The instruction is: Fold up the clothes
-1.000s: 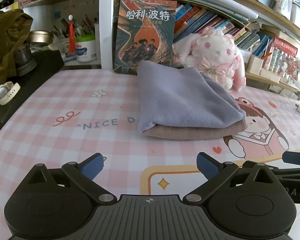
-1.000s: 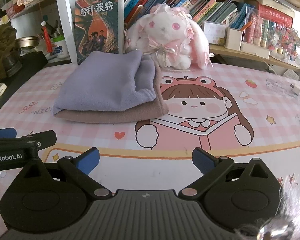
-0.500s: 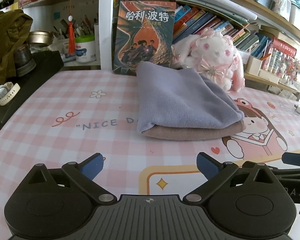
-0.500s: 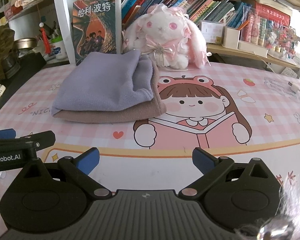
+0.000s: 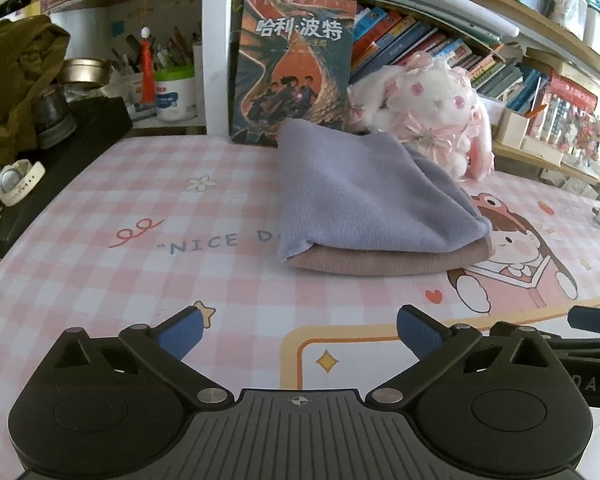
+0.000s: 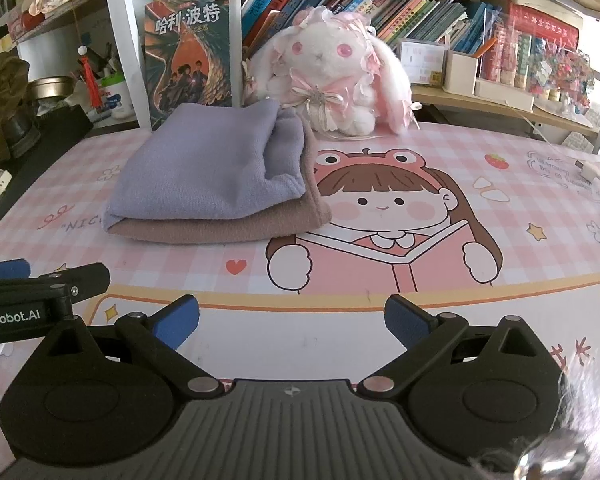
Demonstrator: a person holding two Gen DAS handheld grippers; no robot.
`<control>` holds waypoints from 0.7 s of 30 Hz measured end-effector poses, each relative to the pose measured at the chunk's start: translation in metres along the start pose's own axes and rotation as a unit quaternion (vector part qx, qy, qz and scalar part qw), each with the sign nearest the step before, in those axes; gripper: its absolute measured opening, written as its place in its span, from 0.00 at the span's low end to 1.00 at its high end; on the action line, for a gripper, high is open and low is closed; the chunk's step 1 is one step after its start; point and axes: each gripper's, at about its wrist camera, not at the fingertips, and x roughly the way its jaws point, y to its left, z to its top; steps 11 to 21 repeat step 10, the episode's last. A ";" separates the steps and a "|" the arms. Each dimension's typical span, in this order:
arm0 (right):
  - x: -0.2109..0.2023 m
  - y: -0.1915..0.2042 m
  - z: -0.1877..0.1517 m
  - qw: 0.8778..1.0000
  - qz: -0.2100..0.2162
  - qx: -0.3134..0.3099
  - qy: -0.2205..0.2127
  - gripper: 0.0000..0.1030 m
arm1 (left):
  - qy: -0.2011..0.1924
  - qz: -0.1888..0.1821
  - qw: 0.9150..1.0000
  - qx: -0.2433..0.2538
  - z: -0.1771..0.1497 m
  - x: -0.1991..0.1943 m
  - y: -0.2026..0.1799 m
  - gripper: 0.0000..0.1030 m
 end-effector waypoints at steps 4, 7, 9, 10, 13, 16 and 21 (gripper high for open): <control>-0.001 0.001 -0.001 1.000 0.001 -0.002 0.001 0.97 | -0.001 0.001 1.000 -0.009 -0.001 -0.001 0.001 1.00; -0.001 0.001 -0.001 1.000 0.001 -0.002 0.002 0.97 | -0.001 0.000 1.000 -0.006 -0.001 -0.002 0.000 1.00; -0.001 0.000 -0.001 1.000 0.001 -0.001 0.003 0.97 | -0.003 0.001 1.000 -0.002 -0.001 -0.002 -0.001 1.00; -0.001 0.000 -0.001 1.000 0.001 -0.001 0.004 0.97 | -0.003 0.003 1.000 0.000 -0.001 -0.003 -0.001 1.00; -0.001 0.000 -0.001 1.000 0.001 -0.001 0.004 0.97 | -0.003 0.003 1.000 0.000 -0.001 -0.003 -0.001 1.00; -0.001 0.000 -0.001 1.000 0.001 -0.001 0.004 0.97 | -0.003 0.003 1.000 0.000 -0.001 -0.003 -0.001 1.00; -0.001 0.000 -0.001 1.000 0.001 -0.001 0.004 0.97 | -0.003 0.003 1.000 0.000 -0.001 -0.003 -0.001 1.00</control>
